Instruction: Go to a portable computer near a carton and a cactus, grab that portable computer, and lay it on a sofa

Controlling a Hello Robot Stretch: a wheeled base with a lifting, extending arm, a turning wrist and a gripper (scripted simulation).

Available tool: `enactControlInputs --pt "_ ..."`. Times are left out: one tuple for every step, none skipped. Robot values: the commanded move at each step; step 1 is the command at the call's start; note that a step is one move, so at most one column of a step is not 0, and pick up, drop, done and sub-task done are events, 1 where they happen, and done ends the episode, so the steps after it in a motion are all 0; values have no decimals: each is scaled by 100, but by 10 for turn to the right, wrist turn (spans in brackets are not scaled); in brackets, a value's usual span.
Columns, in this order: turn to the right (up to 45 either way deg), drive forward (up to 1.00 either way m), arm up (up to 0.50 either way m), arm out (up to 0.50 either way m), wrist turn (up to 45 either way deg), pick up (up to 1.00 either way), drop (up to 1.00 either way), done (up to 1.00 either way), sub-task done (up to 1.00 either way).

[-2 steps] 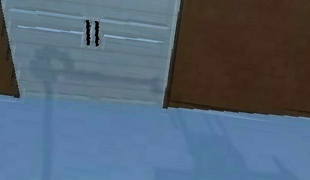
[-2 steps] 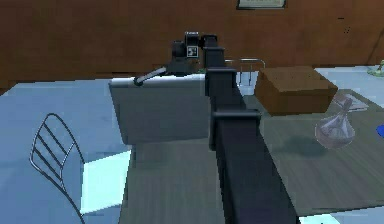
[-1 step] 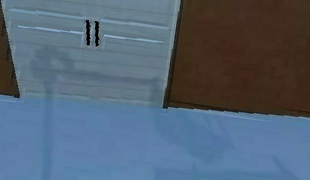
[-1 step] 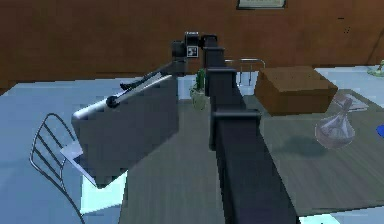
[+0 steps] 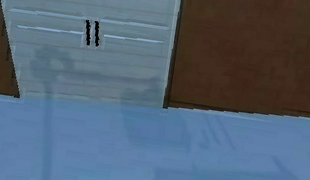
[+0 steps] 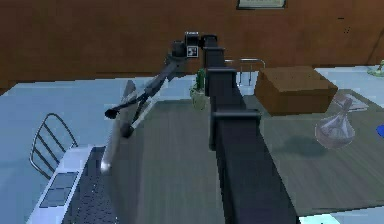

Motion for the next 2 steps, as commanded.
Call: enactControlInputs --pt "0 0 0 -46 0 0 0 0 0" --pt "-450 0 0 0 0 0 0 0 0"
